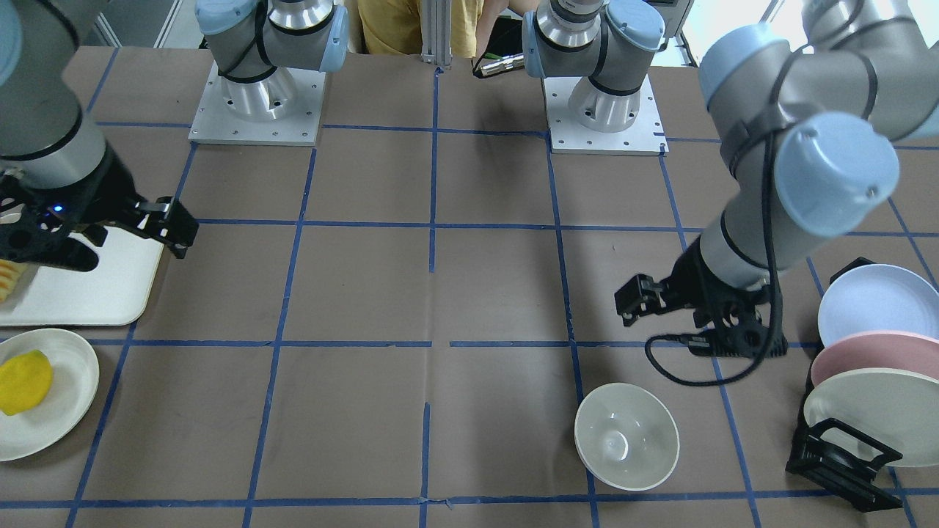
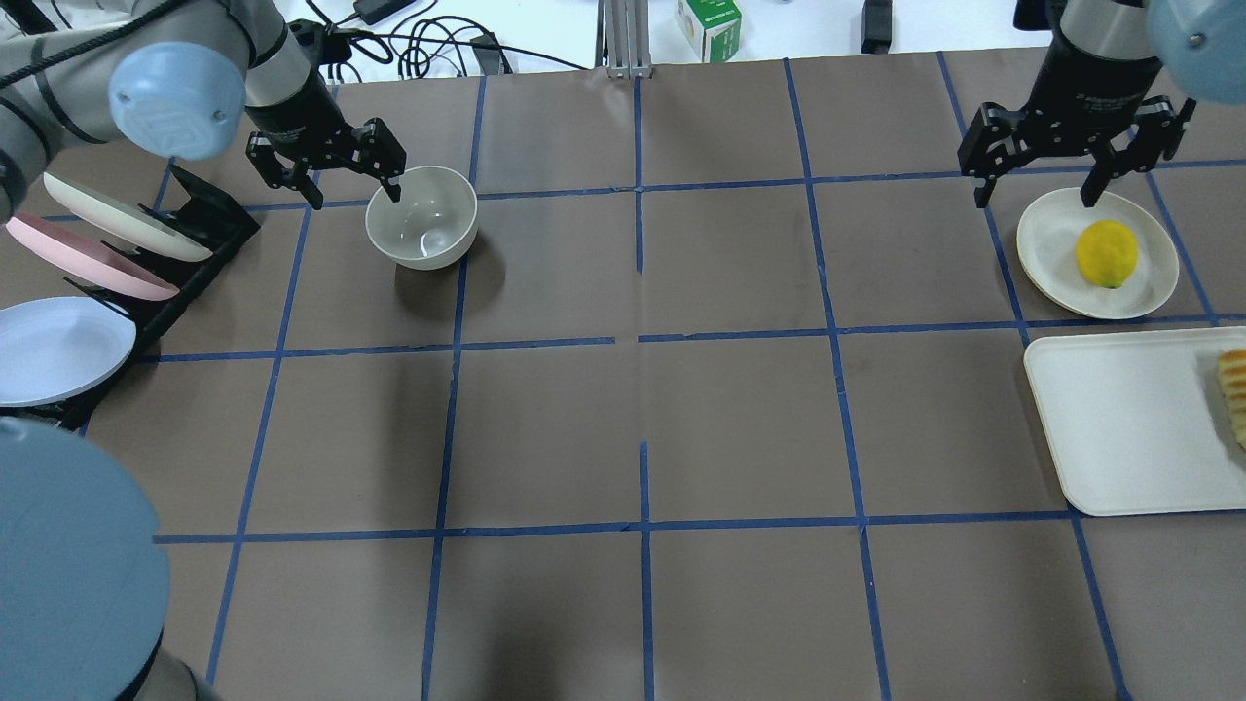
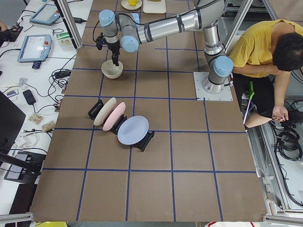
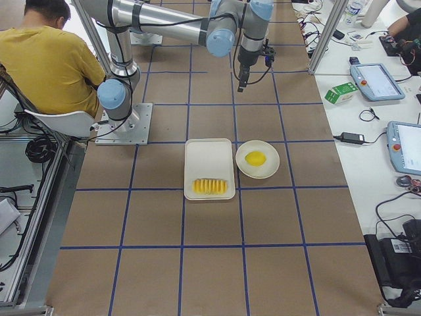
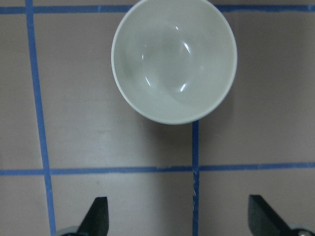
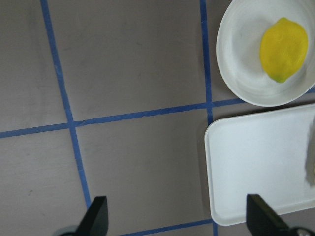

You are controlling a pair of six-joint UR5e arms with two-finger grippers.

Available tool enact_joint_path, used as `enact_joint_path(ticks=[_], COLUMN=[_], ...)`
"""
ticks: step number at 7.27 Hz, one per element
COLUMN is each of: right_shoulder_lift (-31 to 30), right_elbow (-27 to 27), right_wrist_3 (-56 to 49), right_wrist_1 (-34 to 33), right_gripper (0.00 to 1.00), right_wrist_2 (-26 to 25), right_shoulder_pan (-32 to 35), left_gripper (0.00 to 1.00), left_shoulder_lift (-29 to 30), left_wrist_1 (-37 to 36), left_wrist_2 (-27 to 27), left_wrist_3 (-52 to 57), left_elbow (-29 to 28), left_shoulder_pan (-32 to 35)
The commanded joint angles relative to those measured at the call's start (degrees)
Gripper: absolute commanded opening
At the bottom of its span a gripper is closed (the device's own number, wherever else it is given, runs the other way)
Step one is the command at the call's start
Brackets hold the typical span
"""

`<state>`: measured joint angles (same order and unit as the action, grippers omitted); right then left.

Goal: Place bowl and put lemon in it

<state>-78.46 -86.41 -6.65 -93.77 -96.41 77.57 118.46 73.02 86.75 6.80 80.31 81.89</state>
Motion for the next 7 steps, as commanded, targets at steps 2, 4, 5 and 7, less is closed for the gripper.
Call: enact_joint_path(ticks=[2, 4, 5, 7], right_shoulder_lift=[5.9, 10.8, 13.6, 17.7], right_elbow=[0.0, 0.0, -0.1, 0.0], right_wrist_3=[-16.9, -21.5, -21.1, -21.7], right_wrist_1=[-8.2, -14.8, -17.0, -21.8], right_gripper=[1.00, 1.00, 1.00, 1.00], right_wrist_2=[0.3, -0.1, -0.3, 0.0], right_shoulder_pan=[-9.1, -12.5, -12.7, -12.8], left_gripper=[1.00, 1.00, 0.96, 0.63], left_shoulder_lift=[7.7, 9.2, 9.5, 9.9], left_wrist_1=[-6.0, -6.7, -6.7, -6.7], left_wrist_2=[-0.3, -0.8, -1.0, -1.0], left_wrist_3=[1.3, 1.5, 1.6, 3.5], left_elbow=[-2.4, -1.1, -1.1, -1.3], left_shoulder_pan=[-0.9, -1.5, -1.6, -1.6])
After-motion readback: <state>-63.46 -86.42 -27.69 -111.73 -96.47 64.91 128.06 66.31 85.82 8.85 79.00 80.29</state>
